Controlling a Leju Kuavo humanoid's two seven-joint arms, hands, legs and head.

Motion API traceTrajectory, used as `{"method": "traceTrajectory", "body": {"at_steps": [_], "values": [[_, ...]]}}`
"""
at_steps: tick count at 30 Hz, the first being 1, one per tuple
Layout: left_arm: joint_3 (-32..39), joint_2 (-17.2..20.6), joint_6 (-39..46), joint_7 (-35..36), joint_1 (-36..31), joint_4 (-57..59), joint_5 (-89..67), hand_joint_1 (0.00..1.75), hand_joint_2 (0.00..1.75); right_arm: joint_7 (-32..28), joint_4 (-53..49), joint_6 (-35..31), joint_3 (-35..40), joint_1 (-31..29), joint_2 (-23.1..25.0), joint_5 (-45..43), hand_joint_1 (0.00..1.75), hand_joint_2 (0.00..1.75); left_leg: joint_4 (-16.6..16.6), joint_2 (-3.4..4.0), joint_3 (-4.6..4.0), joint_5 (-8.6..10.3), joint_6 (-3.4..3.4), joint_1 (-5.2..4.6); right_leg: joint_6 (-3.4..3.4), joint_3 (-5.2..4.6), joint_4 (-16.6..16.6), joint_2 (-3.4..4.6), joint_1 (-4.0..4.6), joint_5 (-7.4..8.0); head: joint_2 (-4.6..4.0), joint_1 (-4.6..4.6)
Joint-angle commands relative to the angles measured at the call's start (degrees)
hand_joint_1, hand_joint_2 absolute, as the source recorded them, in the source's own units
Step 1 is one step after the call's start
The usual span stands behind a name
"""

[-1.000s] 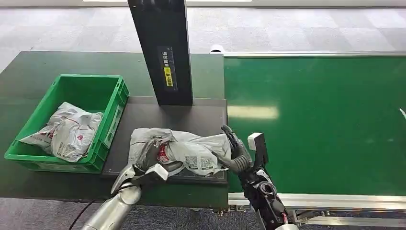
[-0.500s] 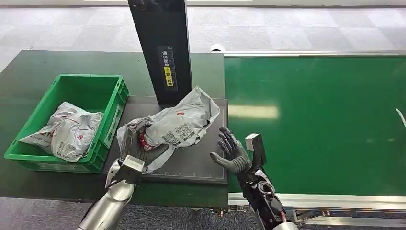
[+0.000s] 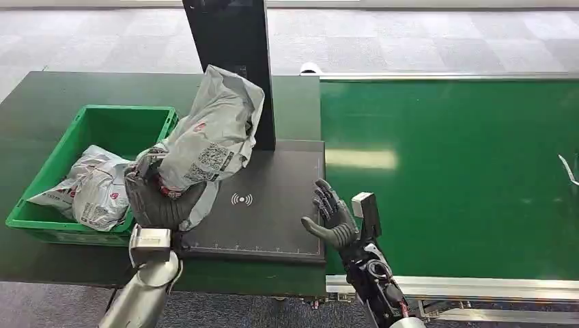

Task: Moved the parcel from conveyor to table for the left to box.

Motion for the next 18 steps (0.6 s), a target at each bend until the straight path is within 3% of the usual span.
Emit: {"method": "traceTrajectory", "body": {"at_steps": [1,3,9,14,15,16,18], "values": [[12.82,-7.55,0.48,0.06,-0.02,-10.68,-28.12,1.75,1.75,-10.57,-9.87,-12.47,2.59,2.64,-2.35,7.63,0.00,1.75,0.06,-0.03,-0.03,-0.05,0.04,0.03,-0.02,0.01,-0.01,-0.02,0.04,-0.03,0.02,0.00],[14.98,-8.78,0.48,0.06,-1.19,-10.27,-33.31,1.75,1.75,-9.20,-15.98,-14.53,1.45,5.68,-2.68,8.45,0.00,1.75,0.06,-0.05,-0.09,-0.02,0.03,0.02,-0.02,-0.06,0.02,-0.05,0.02,-0.02,0.00,0.00],[17.79,-9.29,0.48,0.06,-3.02,-9.71,-39.63,1.75,1.75,-10.57,-22.08,-20.34,0.82,9.05,-2.61,12.30,0.00,1.75,0.03,0.00,-0.03,-0.05,0.02,0.02,-0.03,-0.03,0.00,-0.03,0.02,-0.03,0.00,0.00],[18.45,-9.21,0.48,0.06,-3.84,-7.06,-42.44,1.75,1.75,-10.57,-22.33,-20.36,0.88,9.44,-2.59,12.26,0.00,1.75,0.00,-0.01,0.03,-0.05,0.03,0.02,-0.02,0.02,-0.04,-0.03,0.03,-0.02,0.02,0.00],[20.96,-8.83,0.48,7.26,-6.44,0.14,-49.64,1.75,1.75,-10.57,-22.54,-21.28,0.61,9.90,-2.61,12.71,0.00,1.75,0.00,-0.03,0.05,-0.06,0.05,0.02,-0.02,0.05,-0.05,-0.05,0.03,-0.04,0.00,0.00],[21.84,-7.82,0.48,12.36,-11.45,16.29,-52.74,1.75,1.75,-10.57,-23.14,-21.20,0.19,10.56,-2.68,13.02,0.00,1.75,-0.01,-0.02,0.05,-0.06,0.04,0.01,-0.02,0.05,-0.05,-0.02,0.02,-0.03,0.02,0.00],[22.37,-7.08,0.48,11.62,-12.88,17.90,-51.71,1.75,1.75,-10.57,-23.52,-21.14,0.07,10.89,-2.78,13.04,0.00,1.75,-0.13,-0.24,0.20,0.06,0.03,-0.02,-0.04,0.22,-0.12,-0.28,-0.01,-0.03,0.02,-0.02]]}}
